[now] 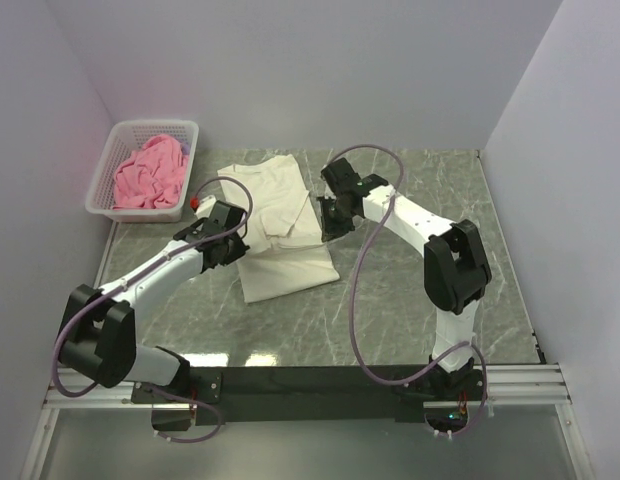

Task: Fold and stack the t-shirts
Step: Fold the tshirt

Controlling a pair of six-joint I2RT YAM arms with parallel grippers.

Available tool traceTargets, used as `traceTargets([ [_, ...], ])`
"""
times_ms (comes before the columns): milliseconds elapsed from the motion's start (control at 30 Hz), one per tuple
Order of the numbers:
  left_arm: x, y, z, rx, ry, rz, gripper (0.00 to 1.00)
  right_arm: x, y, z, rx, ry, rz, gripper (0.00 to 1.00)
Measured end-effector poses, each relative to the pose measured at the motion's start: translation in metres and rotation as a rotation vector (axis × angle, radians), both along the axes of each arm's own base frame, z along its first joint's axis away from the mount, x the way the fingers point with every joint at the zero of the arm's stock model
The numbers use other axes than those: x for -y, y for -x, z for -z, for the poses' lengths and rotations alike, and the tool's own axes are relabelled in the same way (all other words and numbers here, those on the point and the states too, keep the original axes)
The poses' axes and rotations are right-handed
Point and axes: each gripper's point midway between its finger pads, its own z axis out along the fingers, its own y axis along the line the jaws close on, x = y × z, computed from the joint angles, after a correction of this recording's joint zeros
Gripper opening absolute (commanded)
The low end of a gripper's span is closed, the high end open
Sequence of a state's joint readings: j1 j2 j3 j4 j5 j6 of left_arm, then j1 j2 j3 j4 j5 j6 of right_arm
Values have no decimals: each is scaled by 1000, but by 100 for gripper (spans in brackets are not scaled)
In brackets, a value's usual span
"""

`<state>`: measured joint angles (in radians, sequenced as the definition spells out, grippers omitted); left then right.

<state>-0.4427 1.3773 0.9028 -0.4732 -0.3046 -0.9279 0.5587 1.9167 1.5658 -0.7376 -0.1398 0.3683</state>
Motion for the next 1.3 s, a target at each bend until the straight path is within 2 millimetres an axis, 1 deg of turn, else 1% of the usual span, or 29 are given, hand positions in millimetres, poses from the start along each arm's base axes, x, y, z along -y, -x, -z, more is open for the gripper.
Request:
traceTargets([
  [100, 0, -8, 4, 12, -5, 2, 1, 0, -10, -3, 21, -9, 8, 0],
  [267, 2, -13, 17, -8, -19, 10, 1, 1, -15, -3, 33, -9, 17, 0],
  [467, 2, -17, 17, 7, -14, 5, 1, 2, -23, 7, 39, 2, 28, 0],
  [633, 1, -14, 24, 0, -16, -5, 1, 1, -29, 19, 32, 13, 32, 0],
  [800, 0, -15, 30, -6, -12, -18, 1, -1, -34, 16, 48, 5, 36, 0],
  [1033, -3, -20, 32, 11, -9, -45, 1, -5, -46, 7, 90, -9, 42, 0],
  [1167, -5, -21, 33, 14, -10, -55, 1, -8, -51, 11, 89, -8, 43, 0],
  [1300, -6, -21, 34, 17, -13, -61, 1, -11, -56, 21, 78, -1, 44, 0],
])
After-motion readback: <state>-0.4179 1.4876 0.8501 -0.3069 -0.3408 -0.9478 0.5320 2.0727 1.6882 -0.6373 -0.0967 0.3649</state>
